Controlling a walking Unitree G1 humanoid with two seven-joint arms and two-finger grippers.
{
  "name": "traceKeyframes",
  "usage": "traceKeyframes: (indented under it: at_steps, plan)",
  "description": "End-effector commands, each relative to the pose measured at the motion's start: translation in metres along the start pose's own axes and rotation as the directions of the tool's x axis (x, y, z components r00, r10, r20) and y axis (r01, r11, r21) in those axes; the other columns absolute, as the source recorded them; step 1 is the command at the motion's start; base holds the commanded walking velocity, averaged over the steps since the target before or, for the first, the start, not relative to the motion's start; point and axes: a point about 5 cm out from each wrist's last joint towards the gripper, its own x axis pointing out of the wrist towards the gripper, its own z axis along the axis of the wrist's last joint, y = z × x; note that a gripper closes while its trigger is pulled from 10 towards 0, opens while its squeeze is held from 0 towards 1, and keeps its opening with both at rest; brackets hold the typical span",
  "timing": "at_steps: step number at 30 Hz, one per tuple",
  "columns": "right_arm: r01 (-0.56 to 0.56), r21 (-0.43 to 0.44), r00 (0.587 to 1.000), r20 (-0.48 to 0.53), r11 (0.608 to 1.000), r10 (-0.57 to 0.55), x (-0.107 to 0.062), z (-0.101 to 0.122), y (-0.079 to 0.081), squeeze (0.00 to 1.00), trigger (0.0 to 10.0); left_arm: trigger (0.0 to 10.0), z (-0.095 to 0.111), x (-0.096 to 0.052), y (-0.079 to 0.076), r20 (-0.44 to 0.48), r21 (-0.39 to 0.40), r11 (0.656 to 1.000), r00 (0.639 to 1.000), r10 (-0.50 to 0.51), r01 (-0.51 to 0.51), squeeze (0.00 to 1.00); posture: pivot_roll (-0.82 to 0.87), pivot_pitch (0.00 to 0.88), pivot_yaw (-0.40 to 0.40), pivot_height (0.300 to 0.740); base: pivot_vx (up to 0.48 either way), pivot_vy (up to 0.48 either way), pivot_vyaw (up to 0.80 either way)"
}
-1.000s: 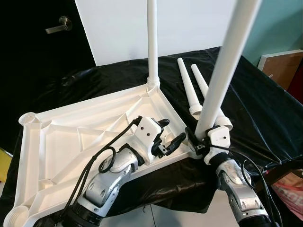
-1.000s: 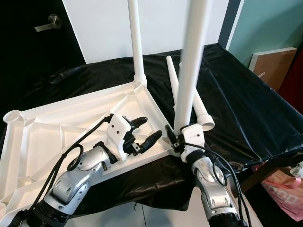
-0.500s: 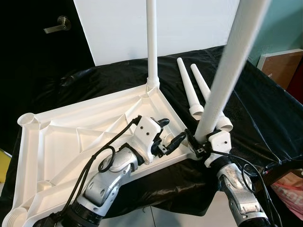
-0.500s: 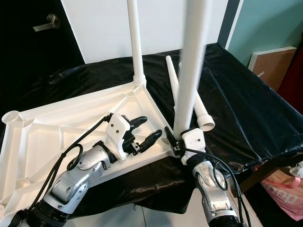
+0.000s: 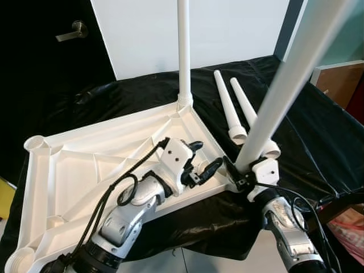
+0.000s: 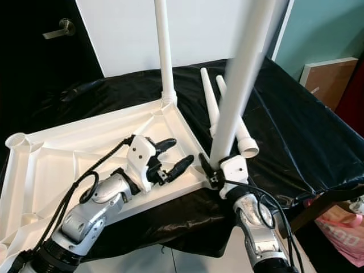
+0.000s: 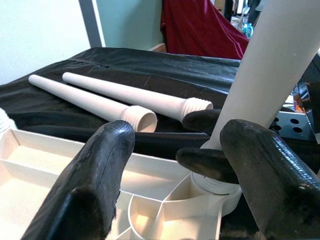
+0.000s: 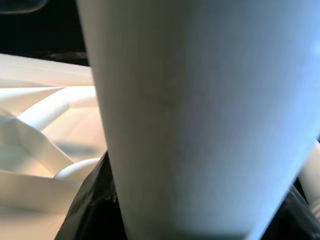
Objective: Building children table
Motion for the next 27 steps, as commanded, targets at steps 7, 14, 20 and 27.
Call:
traceKeyframes:
  at_steps: [7, 14, 20, 27]
  plan:
    - [-0.113, 0.031, 0.988, -0.100, 0.993, 0.116, -0.006, -0.017, 0.014, 0.00, 10.0, 10.0, 0.004, 0.001, -0.007, 0.001, 0.018, 0.990, 0.990, -0.138, 0.138, 0.00, -0.16, 0.035, 0.055, 0.740, 0.000, 0.000, 0.00]
    - [-0.060, 0.202, 0.986, -0.142, 0.978, 0.090, -0.006, -0.020, 0.008, 0.00, 10.0, 10.0, 0.004, 0.000, -0.009, 0.002, 0.017, 0.990, 0.990, -0.143, 0.142, 0.00, -0.16, 0.030, 0.052, 0.740, 0.000, 0.000, 0.00]
    - [-0.003, 0.276, 0.977, -0.206, 0.961, 0.062, -0.004, -0.026, 0.003, 0.00, 10.0, 10.0, 0.004, 0.001, -0.010, 0.002, 0.018, 0.989, 0.989, -0.148, 0.148, 0.00, -0.16, 0.027, 0.051, 0.740, 0.000, 0.000, 0.00]
    - [0.008, 0.273, 0.966, -0.251, 0.962, 0.064, -0.006, -0.031, 0.001, 0.00, 10.0, 10.0, 0.004, 0.000, -0.010, 0.001, 0.017, 0.989, 0.989, -0.149, 0.149, 0.00, -0.16, 0.025, 0.050, 0.740, 0.000, 0.000, 0.00]
